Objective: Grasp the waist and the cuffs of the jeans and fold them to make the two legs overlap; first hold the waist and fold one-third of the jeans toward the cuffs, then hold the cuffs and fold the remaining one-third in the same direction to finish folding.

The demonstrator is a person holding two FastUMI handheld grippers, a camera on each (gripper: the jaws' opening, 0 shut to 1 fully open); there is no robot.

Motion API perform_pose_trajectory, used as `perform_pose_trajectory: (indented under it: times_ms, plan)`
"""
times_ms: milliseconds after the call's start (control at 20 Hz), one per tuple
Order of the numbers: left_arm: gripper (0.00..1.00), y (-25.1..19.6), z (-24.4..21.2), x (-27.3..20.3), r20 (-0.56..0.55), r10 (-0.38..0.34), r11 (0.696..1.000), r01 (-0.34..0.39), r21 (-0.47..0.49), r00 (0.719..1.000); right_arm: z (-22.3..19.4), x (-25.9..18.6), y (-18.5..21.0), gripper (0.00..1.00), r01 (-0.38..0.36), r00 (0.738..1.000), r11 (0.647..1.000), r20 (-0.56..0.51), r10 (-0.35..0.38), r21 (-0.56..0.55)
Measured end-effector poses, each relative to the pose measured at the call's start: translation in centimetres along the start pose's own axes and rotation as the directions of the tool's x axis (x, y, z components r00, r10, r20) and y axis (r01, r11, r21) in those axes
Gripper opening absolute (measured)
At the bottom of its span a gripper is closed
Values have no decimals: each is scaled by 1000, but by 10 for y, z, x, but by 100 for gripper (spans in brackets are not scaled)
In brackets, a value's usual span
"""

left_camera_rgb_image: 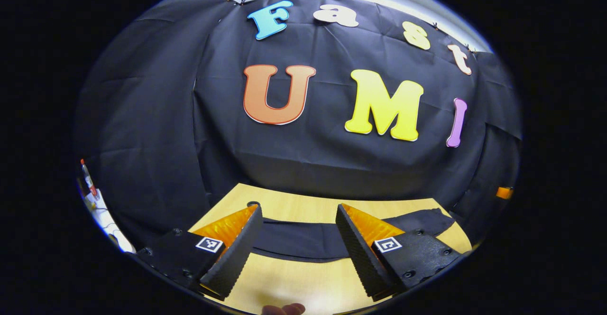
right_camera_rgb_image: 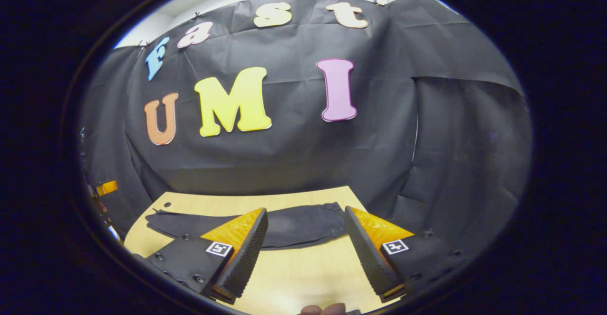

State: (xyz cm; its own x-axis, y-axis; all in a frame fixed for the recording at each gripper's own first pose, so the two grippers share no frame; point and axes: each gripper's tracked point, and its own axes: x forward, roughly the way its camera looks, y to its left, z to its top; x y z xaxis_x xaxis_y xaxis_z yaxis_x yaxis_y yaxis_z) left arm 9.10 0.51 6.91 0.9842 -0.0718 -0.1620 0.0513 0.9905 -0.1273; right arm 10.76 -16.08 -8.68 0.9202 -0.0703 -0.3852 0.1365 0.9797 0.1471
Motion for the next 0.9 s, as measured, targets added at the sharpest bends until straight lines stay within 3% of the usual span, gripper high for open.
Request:
perform_pose_trajectory:
  times_ms: [350,650,900]
  plan:
    - [100,-42,7,19,8,-4,1000,4,14,1000,-64,35,-36,100,58,995,985,-89,-44,159]
    - [99,-73,15,38,9,-4,995,3,103,1000,-100,124,-73,98,89,989,966,-138,-56,241]
    - [100,-90,4,49,-34,9,995,-6,103,999,-127,195,-116,98,156,977,941,-189,-101,300]
